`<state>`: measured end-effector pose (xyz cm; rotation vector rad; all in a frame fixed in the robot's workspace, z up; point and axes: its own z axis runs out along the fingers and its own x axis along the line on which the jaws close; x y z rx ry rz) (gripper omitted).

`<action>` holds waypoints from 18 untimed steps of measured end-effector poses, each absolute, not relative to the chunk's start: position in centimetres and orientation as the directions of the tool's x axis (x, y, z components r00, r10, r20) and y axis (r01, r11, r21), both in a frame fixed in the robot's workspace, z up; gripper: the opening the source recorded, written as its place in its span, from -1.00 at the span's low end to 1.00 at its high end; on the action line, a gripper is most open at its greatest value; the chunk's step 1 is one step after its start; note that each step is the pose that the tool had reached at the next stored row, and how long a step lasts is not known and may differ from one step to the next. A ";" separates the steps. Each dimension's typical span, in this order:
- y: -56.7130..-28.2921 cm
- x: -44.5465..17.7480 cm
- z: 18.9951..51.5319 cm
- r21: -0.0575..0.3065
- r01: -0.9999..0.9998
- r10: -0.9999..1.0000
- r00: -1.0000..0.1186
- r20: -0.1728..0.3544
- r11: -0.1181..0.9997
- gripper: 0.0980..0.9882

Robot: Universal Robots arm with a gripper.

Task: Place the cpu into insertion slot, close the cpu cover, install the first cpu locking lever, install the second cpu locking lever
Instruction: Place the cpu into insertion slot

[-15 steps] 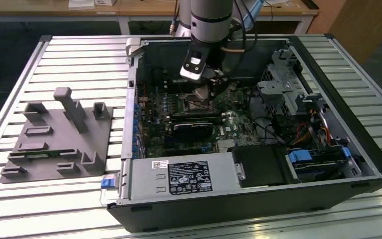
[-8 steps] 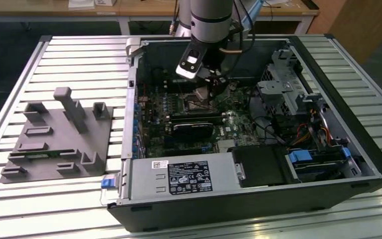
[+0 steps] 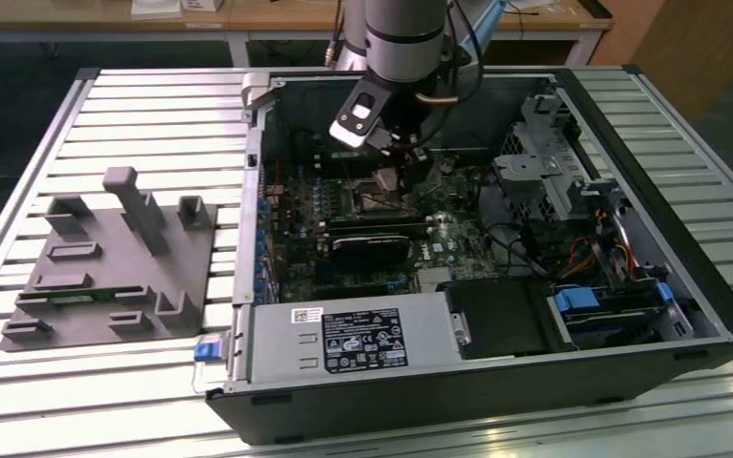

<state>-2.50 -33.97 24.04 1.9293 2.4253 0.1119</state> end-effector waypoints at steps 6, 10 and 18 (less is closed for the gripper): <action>-34.0 -2.5 24.0 0.082 0.989 0.992 -0.127 0.013 0.126 0.00; -34.0 -2.5 24.0 0.082 0.994 0.997 -0.075 0.013 0.074 0.00; -34.0 -3.3 23.4 0.116 0.991 0.997 -0.073 0.011 0.072 0.00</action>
